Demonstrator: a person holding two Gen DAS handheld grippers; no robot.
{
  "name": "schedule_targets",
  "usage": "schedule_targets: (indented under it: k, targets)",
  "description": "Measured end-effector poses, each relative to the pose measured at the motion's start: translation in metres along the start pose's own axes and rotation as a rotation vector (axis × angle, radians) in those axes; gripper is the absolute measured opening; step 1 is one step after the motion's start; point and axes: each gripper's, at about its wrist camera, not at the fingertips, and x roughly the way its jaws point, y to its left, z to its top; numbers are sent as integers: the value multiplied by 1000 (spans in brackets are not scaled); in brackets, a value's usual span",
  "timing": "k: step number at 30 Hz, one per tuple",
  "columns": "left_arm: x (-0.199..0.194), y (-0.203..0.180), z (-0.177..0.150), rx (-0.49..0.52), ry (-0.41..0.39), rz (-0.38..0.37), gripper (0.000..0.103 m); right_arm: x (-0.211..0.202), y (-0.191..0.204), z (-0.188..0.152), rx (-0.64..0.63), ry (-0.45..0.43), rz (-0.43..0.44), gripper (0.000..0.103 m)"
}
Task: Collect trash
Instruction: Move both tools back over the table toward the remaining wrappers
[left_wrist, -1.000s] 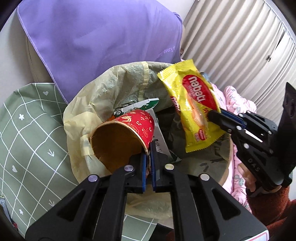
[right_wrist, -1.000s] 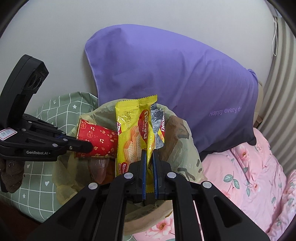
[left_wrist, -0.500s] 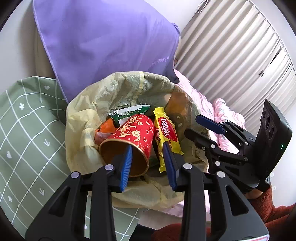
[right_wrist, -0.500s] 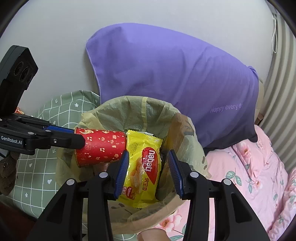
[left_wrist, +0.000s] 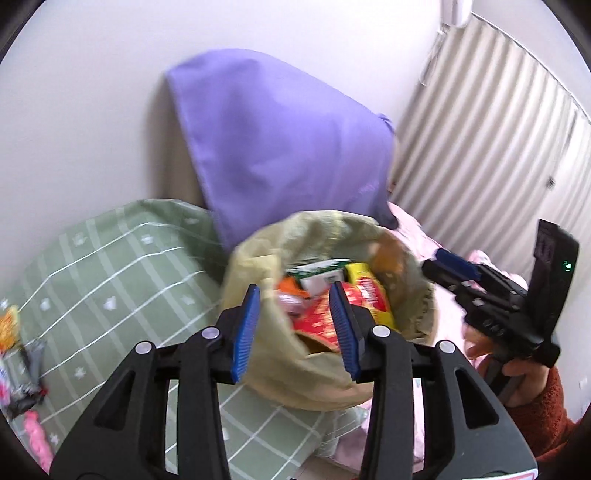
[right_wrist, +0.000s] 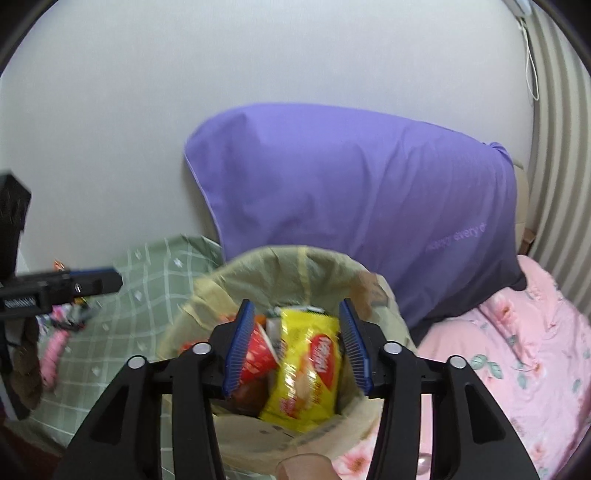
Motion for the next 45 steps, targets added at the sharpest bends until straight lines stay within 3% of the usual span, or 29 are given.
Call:
schedule_targets:
  k: [3, 6, 14, 20, 22, 24, 26, 29, 34, 38, 41, 45]
  targets:
    - [-14, 21, -8, -45, -15, 61, 37, 2, 15, 4, -15, -11, 56, 50]
    - [-31, 44, -18, -81, -41, 138, 37, 7, 35, 7, -48, -21, 120, 60]
    - [-79, 127, -54, -234, -105, 349, 37, 35, 91, 9, -138, 29, 243, 60]
    - [-121, 196, -72, -281, -162, 512, 37, 64, 139, 4, -215, 65, 310, 60]
    - [-137, 223, -70, -255, -186, 578, 39, 74, 154, 0, -223, 85, 337, 60]
    - [-143, 249, -64, -227, -171, 628, 45, 84, 170, -5, -233, 117, 365, 60]
    - [-145, 280, -57, -248, -132, 646, 45, 94, 186, -11, -243, 144, 388, 60]
    - [-136, 325, -45, -206, -7, 701, 45, 107, 207, -19, -247, 172, 403, 60]
    - [-118, 374, -35, -197, 124, 712, 45, 119, 231, -25, -236, 199, 419, 60]
    - [-99, 398, -34, -205, 205, 630, 45, 131, 242, -31, -254, 227, 420, 60]
    - [-86, 410, -34, -210, 260, 589, 34, 137, 248, -35, -259, 251, 421, 60]
    - [-94, 412, -32, -236, 225, 561, 15, 139, 256, -40, -282, 259, 429, 60]
